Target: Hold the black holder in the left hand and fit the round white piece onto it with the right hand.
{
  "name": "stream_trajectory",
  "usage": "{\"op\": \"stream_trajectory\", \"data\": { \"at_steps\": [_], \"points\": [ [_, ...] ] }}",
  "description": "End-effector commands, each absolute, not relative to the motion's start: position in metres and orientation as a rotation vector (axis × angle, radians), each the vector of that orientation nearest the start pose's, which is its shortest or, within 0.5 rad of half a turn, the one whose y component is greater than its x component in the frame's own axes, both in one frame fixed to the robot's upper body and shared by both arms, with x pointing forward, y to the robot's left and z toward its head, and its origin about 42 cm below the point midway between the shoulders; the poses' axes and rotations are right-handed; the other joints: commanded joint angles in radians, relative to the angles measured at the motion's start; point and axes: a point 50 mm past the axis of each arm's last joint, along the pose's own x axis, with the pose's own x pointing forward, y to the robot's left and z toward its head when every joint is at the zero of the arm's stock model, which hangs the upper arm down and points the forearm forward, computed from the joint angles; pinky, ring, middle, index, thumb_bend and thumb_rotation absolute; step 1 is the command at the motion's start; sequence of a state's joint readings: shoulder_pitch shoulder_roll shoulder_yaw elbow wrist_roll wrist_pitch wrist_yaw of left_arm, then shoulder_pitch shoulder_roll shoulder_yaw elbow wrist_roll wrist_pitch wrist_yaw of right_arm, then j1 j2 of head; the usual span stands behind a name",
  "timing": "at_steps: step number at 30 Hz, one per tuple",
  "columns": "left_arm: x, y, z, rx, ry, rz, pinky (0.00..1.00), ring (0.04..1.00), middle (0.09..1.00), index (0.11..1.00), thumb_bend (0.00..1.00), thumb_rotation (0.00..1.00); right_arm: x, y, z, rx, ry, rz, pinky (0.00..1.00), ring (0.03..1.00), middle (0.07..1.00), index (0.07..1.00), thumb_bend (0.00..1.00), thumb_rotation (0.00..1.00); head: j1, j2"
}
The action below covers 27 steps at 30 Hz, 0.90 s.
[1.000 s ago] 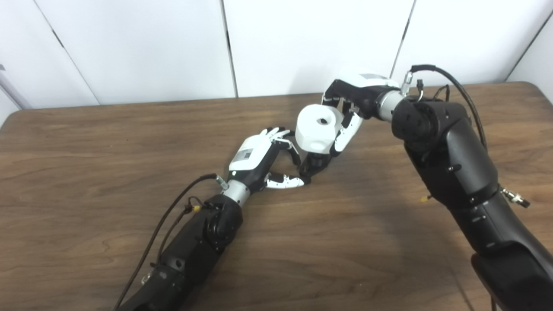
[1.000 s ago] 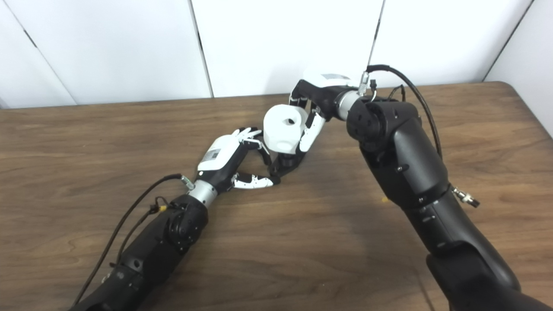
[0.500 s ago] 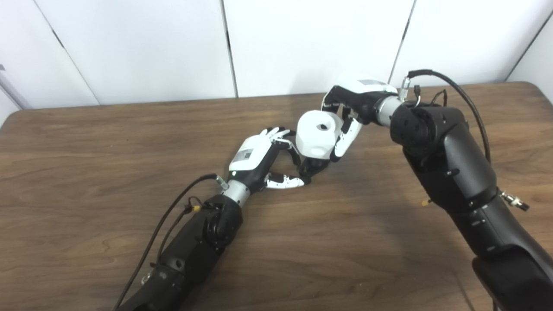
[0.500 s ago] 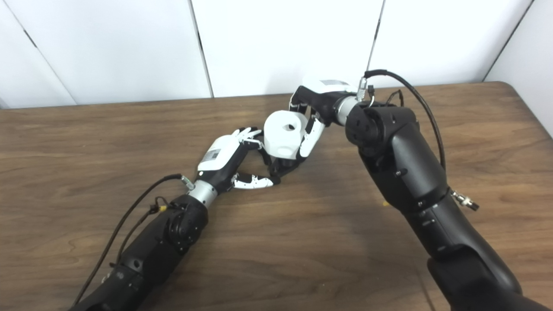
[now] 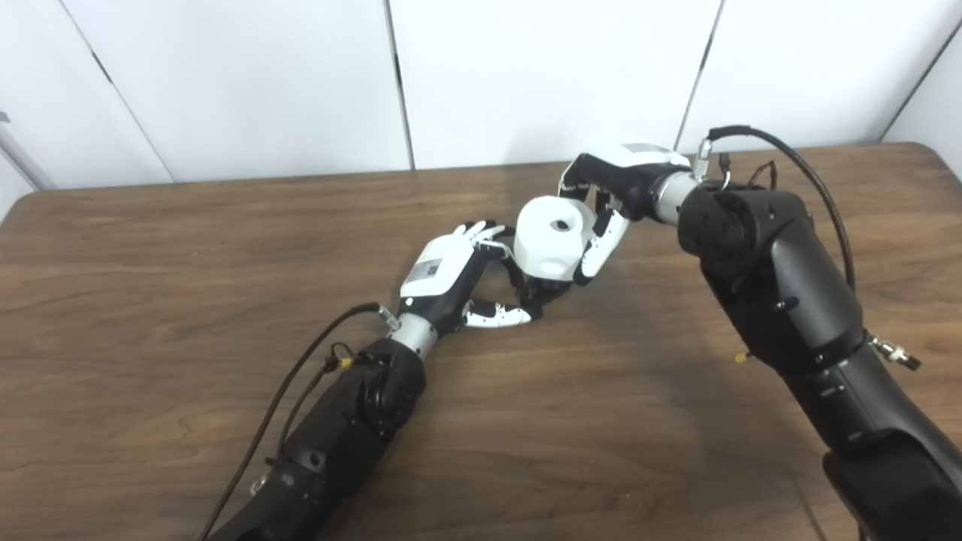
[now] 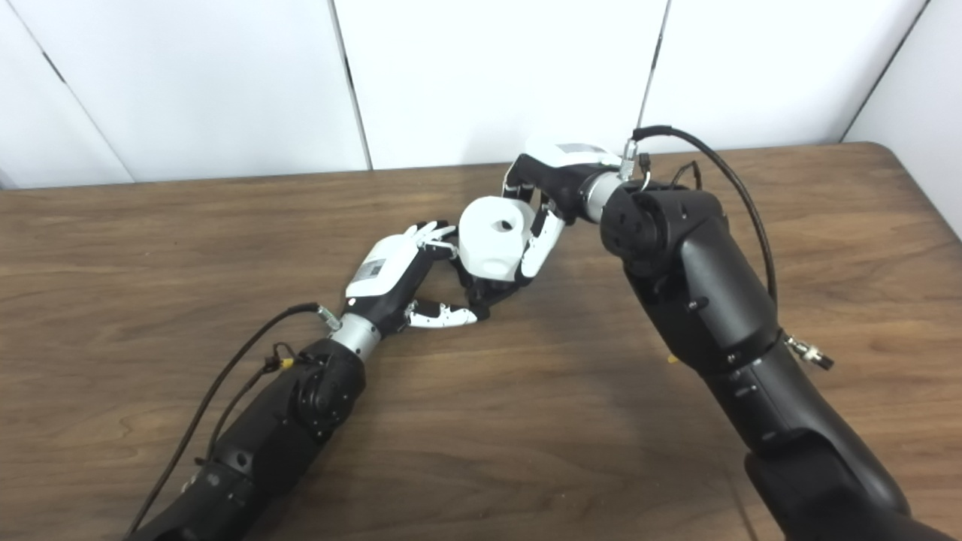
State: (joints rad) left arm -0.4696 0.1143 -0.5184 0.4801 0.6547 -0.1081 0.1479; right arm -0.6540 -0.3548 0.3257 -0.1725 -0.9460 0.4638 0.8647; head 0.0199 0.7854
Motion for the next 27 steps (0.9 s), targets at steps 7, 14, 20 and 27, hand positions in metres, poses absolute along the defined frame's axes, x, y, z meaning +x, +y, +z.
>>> {"op": "stream_trajectory", "data": {
  "at_steps": [7, 14, 20, 27],
  "points": [
    [0.381, 0.096, 0.086, 1.007, -0.218, -0.516, 1.0, 0.96, 0.891, 0.476, 0.52, 0.08, 0.416, -0.188, 0.317, -1.375, -0.002, 0.425, 0.3, 0.406, 0.488, 0.489, 0.51, 0.15, 0.005, -0.002],
    [0.382, 0.099, 0.088, 1.001, -0.217, -0.513, 1.0, 0.956, 0.887, 0.476, 0.52, 0.08, 0.418, -0.189, 0.31, -1.388, 0.015, 0.446, 0.28, 0.379, 0.461, 0.489, 0.51, 0.15, 0.007, 0.007],
    [0.381, 0.099, 0.087, 1.013, -0.204, -0.518, 1.0, 0.96, 0.89, 0.476, 0.52, 0.08, 0.418, -0.19, 0.304, -1.391, 0.026, 0.455, 0.3, 0.403, 0.479, 0.49, 0.51, 0.15, 0.003, 0.005],
    [0.379, 0.099, 0.086, 1.007, -0.215, -0.519, 1.0, 0.952, 0.888, 0.476, 0.52, 0.08, 0.417, -0.191, 0.304, -1.403, 0.033, 0.456, 0.27, 0.365, 0.461, 0.49, 0.51, 0.15, 0.004, 0.007]
  ]
}}
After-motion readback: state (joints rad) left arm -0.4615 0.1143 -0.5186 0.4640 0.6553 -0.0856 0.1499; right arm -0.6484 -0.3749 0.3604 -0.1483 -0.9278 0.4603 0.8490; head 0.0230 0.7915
